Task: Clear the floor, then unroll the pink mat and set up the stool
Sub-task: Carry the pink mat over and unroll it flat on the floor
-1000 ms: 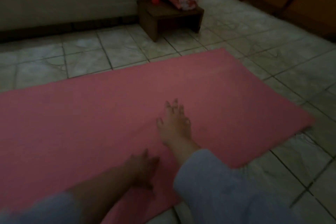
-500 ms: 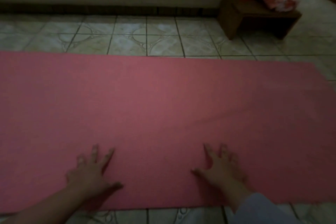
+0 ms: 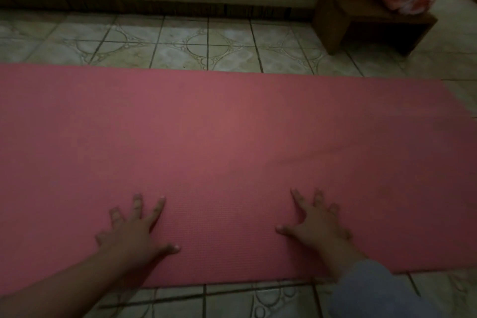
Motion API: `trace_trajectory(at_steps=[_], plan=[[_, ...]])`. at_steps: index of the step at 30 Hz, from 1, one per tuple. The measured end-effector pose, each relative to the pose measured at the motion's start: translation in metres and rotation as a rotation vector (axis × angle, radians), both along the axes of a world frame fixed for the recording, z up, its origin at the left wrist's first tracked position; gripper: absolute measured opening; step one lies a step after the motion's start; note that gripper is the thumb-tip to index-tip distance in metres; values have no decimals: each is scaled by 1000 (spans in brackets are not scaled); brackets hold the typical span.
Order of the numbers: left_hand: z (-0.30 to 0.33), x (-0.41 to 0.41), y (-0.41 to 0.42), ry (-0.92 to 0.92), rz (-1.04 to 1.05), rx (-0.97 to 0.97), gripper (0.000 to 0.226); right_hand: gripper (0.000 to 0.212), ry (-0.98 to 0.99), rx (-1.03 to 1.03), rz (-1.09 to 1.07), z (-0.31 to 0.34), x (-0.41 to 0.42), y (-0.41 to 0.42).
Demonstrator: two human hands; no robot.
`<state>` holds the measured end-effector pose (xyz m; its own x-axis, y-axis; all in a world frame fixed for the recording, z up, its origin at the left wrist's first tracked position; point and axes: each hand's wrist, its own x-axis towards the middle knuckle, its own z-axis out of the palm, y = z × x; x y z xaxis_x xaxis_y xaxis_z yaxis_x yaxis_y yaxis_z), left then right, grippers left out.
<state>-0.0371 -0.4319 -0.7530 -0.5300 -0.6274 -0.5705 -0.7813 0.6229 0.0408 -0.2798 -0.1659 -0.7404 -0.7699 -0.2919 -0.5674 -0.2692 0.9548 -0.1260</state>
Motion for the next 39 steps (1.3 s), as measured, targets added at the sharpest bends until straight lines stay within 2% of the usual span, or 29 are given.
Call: trace_trajectory(at_steps=[19,23,26,30,32,36,39], plan=[[2,-79,-42,1,-16,13,119,109,34,41,59,-10,-82,-41],[17,-92,-50,-170,-182,19,124,107,24,193,203,19,-80,-54],[46,-109,-67,-252,-203,173,113,100,81,192,259,71,-70,-66],[78,-121,-74,-134,-195,244,94,91,144,165,422,154,-80,-81],[84,-129,-72,-87,-213,229,94,89,157,166,449,179,-92,-83],[81,-150,-76,-72,-227,205,93,85,219,243,431,171,-106,-77],[73,-153,-80,-79,-165,193,101,86,160,183,344,131,-104,-76]])
